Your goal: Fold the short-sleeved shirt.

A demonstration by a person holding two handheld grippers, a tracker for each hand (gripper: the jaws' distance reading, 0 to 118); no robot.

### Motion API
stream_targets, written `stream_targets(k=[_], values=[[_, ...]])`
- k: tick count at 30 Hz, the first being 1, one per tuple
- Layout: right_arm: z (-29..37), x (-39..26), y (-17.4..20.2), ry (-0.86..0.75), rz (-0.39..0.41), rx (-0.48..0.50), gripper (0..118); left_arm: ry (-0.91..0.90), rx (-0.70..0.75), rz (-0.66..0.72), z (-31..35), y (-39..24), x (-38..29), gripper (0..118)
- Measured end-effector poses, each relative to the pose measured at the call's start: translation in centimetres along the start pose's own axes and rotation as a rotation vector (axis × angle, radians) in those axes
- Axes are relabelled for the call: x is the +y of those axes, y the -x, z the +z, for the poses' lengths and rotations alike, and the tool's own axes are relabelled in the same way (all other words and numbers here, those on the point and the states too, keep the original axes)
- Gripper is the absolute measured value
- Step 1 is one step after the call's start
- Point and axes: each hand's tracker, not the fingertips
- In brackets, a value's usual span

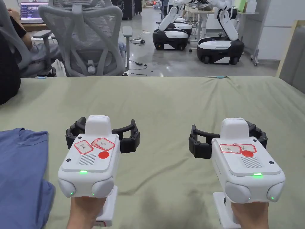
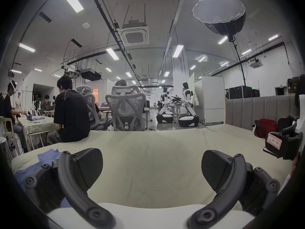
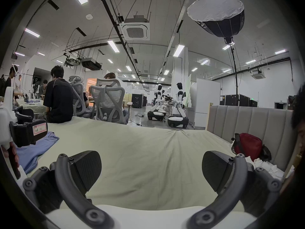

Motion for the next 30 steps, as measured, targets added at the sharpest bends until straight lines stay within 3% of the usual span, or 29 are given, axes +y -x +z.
stream_targets(k=[30], values=[[-0.1, -0.2, -1.0, 0.001, 0.009, -0.012, 118, 0.011, -0.035, 0.008, -0.1, -0.3, 0.4, 118]])
